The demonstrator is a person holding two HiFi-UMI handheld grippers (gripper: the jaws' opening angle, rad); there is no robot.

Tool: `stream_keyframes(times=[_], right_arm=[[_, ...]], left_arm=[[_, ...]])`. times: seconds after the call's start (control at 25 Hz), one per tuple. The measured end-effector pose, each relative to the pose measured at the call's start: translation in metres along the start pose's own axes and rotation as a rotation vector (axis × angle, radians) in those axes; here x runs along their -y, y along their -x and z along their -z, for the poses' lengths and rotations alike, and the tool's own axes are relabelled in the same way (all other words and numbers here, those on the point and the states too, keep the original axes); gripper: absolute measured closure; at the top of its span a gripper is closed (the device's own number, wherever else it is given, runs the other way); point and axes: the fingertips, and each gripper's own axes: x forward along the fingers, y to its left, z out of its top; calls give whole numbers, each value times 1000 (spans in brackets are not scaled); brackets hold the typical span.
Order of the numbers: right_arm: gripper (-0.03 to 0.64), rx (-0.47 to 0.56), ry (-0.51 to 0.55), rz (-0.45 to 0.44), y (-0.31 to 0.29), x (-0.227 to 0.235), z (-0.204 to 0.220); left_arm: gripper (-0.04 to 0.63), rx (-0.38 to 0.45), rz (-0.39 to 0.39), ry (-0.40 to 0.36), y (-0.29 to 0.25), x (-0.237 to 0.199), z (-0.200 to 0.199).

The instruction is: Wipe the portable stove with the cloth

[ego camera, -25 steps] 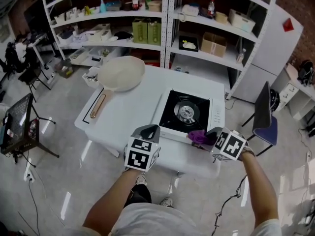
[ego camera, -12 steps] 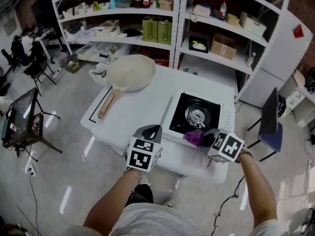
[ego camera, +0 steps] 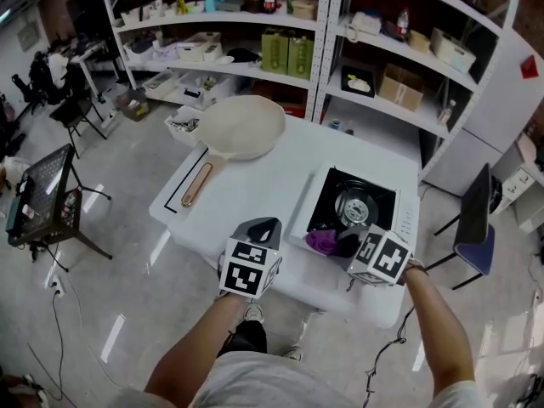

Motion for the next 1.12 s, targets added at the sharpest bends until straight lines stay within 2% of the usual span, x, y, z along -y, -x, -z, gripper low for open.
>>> stream_keyframes(times=[0.28,0.6,0.92,1.12], right_arm=[[554,31,-2,-26,-17,4,-30],[554,88,-48,-41,-30,14,-62],[554,184,-184,-14,-26,40,-92],[554,191,-259,-1,-33,54,-102]], left_arm=[[592,-2,-24,10,3,-25,2],[592,9,-11,16,-7,-44,-4],[592,25,42,5,-22,-52,-17],[592,30,85,3,-41,-58,-26]])
